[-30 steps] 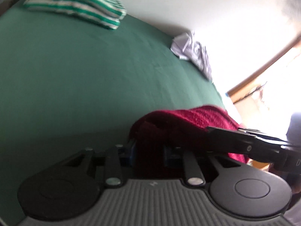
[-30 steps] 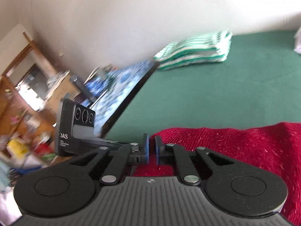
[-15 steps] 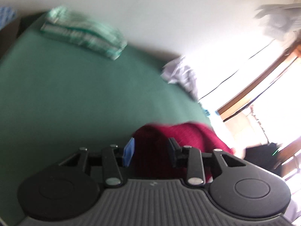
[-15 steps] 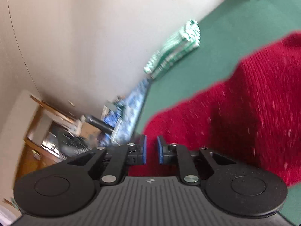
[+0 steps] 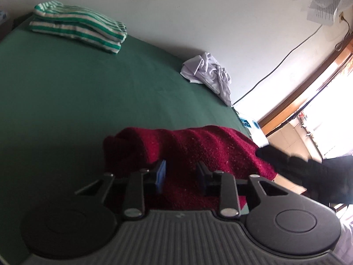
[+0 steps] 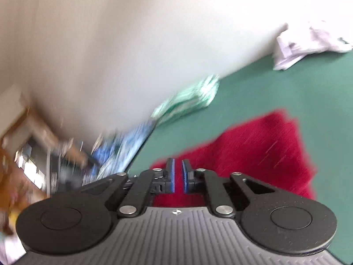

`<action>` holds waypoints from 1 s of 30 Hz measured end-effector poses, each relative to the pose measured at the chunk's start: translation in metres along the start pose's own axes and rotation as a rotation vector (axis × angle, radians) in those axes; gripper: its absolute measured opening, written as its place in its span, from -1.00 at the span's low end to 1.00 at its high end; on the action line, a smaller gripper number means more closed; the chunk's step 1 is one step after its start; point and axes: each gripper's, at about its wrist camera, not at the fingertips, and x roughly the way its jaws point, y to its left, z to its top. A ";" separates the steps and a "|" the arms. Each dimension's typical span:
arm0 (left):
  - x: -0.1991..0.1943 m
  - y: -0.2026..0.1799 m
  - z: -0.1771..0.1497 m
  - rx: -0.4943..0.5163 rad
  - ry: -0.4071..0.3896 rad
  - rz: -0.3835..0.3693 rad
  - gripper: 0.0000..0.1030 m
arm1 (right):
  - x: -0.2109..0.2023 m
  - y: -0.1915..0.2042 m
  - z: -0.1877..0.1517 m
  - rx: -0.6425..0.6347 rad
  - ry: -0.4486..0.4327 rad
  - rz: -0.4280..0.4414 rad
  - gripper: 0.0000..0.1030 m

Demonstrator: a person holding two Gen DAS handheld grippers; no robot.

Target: Fold clothes

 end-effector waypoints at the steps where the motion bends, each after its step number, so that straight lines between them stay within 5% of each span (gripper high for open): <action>1: 0.003 -0.005 0.000 0.035 0.003 0.018 -0.34 | 0.005 -0.013 0.002 0.044 -0.007 -0.023 -0.68; 2: 0.005 -0.007 -0.001 0.061 0.006 0.029 -0.34 | 0.010 -0.027 0.002 0.093 -0.010 -0.051 -0.71; 3: 0.005 -0.008 -0.001 0.078 0.011 0.031 -0.33 | 0.013 -0.043 -0.004 0.158 -0.009 -0.094 -1.00; 6: 0.004 -0.003 0.001 0.081 0.025 0.023 -0.34 | -0.004 -0.080 -0.043 0.346 -0.057 -0.084 -1.00; 11: 0.005 -0.014 0.007 0.129 0.051 0.069 -0.34 | -0.018 -0.078 -0.069 0.289 -0.064 -0.058 -1.00; 14: -0.016 -0.033 0.018 0.149 0.016 0.105 -0.46 | -0.022 -0.079 -0.053 0.304 -0.010 -0.051 -1.00; 16: -0.038 -0.058 0.021 0.198 -0.059 0.116 -0.27 | -0.031 -0.056 -0.029 0.164 -0.032 -0.067 -0.85; 18: -0.047 -0.080 0.023 0.209 -0.142 0.102 0.24 | -0.037 -0.025 -0.011 -0.040 -0.113 -0.110 -0.81; 19: -0.044 -0.089 0.023 0.209 -0.176 0.110 0.32 | -0.033 -0.010 -0.003 -0.141 -0.142 -0.157 -0.71; 22: -0.004 -0.103 0.019 0.226 -0.229 0.248 0.26 | 0.013 0.016 0.004 -0.383 -0.128 -0.299 -0.60; 24: 0.028 -0.094 0.012 0.190 -0.195 0.346 -0.13 | 0.047 0.011 -0.001 -0.496 -0.075 -0.348 -0.63; 27: 0.049 -0.070 -0.015 0.190 -0.161 0.445 -0.17 | 0.083 -0.014 -0.010 -0.519 0.031 -0.407 -0.72; 30: 0.033 -0.061 -0.033 0.216 -0.187 0.409 -0.17 | 0.062 -0.030 -0.028 -0.449 0.048 -0.417 -0.72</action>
